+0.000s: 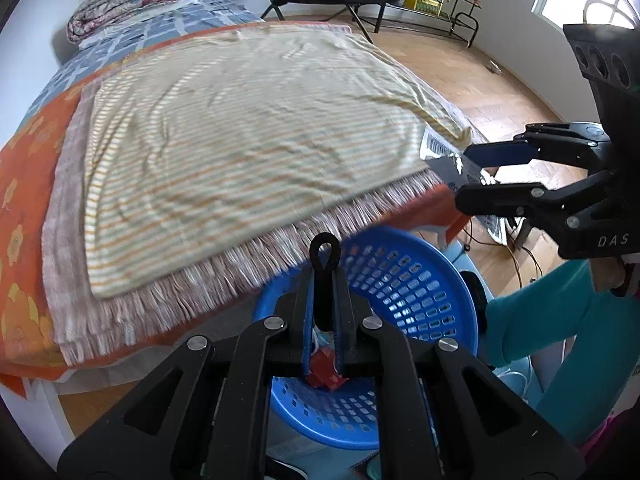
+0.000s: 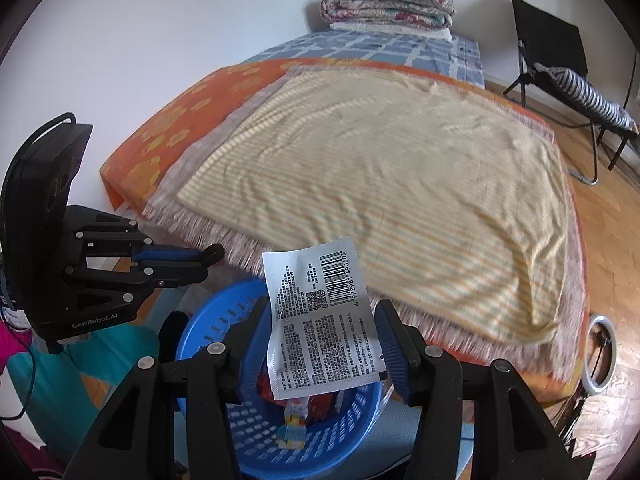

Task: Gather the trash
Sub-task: 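Open both tools to drop the hair tie and label into the basket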

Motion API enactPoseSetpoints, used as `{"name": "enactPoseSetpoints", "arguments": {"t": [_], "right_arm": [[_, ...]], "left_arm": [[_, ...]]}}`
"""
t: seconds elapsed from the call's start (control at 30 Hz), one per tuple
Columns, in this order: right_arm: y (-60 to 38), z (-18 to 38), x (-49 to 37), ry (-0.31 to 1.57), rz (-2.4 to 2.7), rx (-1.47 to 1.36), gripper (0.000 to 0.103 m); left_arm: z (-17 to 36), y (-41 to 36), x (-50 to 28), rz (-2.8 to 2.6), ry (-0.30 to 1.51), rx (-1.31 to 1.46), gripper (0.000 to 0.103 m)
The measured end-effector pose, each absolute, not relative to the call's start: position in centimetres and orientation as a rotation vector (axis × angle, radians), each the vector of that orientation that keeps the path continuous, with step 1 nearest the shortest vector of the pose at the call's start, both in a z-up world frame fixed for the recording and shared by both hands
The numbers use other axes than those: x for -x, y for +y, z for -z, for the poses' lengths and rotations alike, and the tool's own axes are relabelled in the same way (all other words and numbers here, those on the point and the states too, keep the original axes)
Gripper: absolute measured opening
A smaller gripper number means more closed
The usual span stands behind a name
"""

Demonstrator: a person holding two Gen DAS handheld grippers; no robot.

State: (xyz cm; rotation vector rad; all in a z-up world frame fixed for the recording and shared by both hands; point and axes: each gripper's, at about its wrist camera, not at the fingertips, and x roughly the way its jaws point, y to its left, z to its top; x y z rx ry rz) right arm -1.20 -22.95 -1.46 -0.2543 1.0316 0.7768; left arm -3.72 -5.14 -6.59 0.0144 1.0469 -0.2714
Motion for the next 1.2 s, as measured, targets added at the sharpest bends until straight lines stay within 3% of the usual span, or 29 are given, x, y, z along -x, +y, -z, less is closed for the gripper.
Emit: {"name": "enactPoseSetpoints", "arguments": {"t": [0.93, 1.07, 1.2], "right_arm": [[-23.8, 6.8, 3.4, 1.152, -0.771, 0.259, 0.063], [-23.8, 6.9, 3.3, 1.151, -0.764, 0.26, 0.064], [-23.7, 7.0, 3.4, 1.155, -0.761, 0.264, 0.065]], "left_arm": [[10.3, -6.4, 5.1, 0.328, 1.152, -0.051, 0.007], [10.3, -6.3, 5.0, 0.322, 1.146, -0.045, 0.035], [10.4, -6.3, 4.9, 0.319, 1.15, -0.047, 0.036]]}}
